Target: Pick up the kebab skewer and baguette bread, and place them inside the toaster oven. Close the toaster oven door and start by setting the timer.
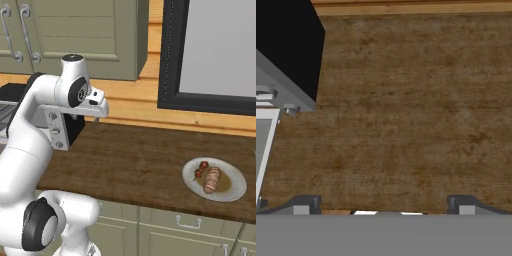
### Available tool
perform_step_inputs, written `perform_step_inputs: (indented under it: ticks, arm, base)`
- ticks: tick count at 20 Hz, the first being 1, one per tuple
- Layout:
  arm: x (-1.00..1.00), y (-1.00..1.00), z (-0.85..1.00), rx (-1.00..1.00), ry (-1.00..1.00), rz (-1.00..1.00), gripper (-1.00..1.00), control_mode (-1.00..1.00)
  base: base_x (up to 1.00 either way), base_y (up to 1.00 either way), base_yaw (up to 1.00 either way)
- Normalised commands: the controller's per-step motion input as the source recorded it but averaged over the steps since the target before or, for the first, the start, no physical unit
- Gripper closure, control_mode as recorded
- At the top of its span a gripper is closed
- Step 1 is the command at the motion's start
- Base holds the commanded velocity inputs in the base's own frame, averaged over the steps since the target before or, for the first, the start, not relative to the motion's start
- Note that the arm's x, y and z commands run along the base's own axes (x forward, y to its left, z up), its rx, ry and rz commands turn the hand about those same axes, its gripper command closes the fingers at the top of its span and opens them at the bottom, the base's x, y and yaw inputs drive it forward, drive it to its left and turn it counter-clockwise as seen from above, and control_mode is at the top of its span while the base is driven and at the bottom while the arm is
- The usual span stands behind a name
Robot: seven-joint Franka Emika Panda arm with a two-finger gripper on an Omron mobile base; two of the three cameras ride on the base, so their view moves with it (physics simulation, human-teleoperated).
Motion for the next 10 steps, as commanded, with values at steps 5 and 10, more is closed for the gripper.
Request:
perform_step_inputs:
  ticks: [5, 10]
  arm:
    - [0.0, 0.0, 0.0, 0.0, 0.0, 0.0, -1.0, -1.0]
    - [0.0, 0.0, 0.0, 0.0, 0.0, 0.0, -1.0, -1.0]
  base:
    - [0.0, 0.0, 0.0]
    - [0.0, 0.0, 0.0]
